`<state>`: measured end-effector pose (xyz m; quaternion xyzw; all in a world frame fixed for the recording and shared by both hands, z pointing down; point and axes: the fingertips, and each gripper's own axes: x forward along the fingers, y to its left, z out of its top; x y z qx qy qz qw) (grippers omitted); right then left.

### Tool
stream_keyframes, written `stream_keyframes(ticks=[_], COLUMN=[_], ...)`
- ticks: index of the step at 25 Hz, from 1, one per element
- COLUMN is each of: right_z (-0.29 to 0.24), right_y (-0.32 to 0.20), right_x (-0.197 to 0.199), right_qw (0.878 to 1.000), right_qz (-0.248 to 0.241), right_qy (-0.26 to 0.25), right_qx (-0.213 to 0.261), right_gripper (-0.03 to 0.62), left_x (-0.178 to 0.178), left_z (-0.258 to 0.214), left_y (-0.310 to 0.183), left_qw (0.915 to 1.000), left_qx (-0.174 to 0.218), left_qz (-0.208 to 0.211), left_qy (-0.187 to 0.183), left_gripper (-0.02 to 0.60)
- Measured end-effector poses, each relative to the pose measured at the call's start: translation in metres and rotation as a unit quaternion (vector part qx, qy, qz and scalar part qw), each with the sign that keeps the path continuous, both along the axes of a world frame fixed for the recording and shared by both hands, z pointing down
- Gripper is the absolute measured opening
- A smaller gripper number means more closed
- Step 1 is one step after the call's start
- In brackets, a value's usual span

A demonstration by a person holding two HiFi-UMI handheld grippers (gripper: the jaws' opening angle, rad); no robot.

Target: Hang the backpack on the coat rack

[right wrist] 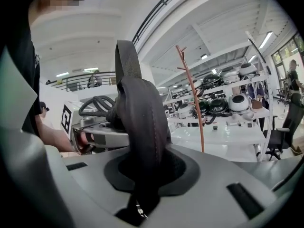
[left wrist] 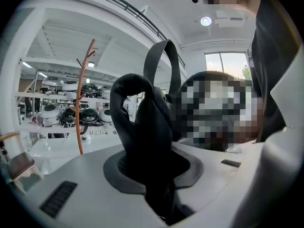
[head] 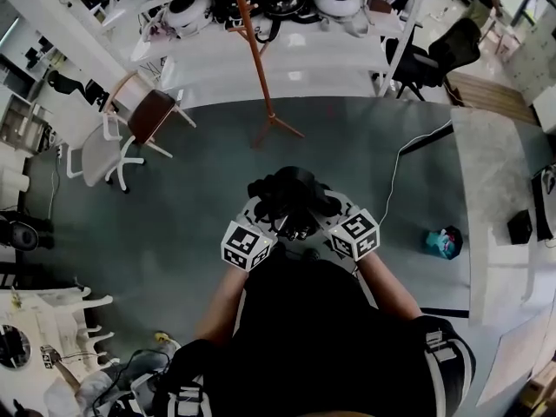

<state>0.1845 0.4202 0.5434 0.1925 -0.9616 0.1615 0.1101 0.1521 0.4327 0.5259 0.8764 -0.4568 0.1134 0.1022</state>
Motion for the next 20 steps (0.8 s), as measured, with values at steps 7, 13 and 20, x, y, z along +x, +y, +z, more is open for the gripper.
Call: stream_keyframes(ticks=[7,13,20], right_z=[0.0,0.006,0.008], right_y=[-0.013,-0.042,-0.09], right_x=[-0.008,-0.023,-0.044], right_qw=[1.0,0.999,0.997], right_qz=[0.016,0.042,0.071], right_qy=[-0.001,0.003,0.008], right_qx=[-0.012,-0.021,-0.027], right_gripper=[0.081,0.081,0.081], left_x=[-0.008,-0.024,-0.045], left_z=[-0.001,0.004,0.005], left_y=[-0.014,-0.044,-0.094], left_qw=[0.9999,0.9985,0.9963], left_qx=[-0.003,-0.005,-0.002], left_qz=[0.016,0.053,0.082], left_qy=[0.007,0.009,0.027], left_gripper=[0.106,0.106,0.106])
